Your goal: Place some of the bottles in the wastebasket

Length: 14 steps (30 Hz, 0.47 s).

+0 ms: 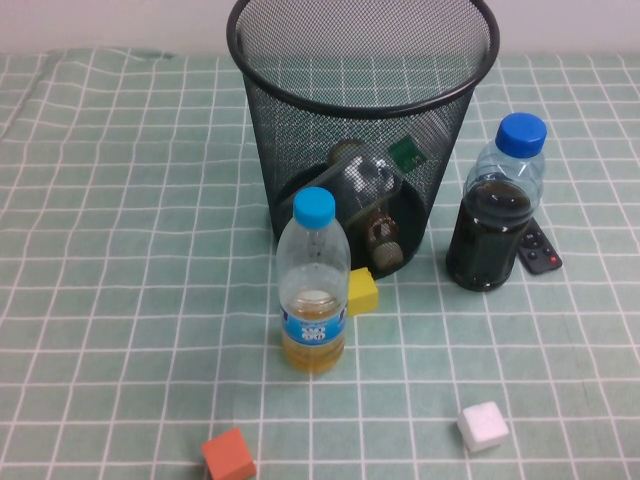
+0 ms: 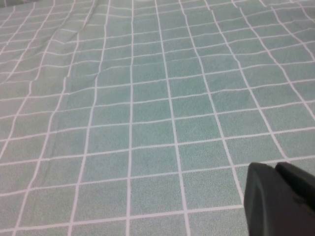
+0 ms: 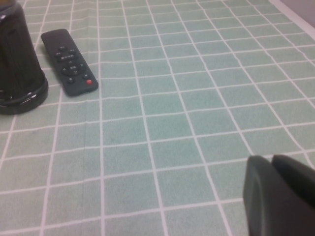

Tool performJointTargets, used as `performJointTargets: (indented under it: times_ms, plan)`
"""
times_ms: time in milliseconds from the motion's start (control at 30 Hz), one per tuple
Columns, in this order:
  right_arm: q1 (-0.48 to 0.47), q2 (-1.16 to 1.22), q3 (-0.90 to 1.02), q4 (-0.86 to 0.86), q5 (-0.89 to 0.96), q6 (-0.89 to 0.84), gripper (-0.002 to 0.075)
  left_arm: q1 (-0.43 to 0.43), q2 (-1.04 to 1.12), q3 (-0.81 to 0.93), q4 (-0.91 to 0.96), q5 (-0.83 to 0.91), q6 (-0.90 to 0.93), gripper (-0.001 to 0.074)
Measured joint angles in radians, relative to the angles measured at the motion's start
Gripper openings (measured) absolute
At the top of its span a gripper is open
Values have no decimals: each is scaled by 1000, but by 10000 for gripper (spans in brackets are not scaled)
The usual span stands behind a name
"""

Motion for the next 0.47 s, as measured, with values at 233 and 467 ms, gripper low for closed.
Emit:
performJointTargets:
  times_ms: [233,467]
  plan:
    - [0,0,0,0,0,0,-8,0,-2,0,38,2,-3,-4]
    - [0,-2,0,0,0,0,-8,0,-2,0,40,2,-3,-4]
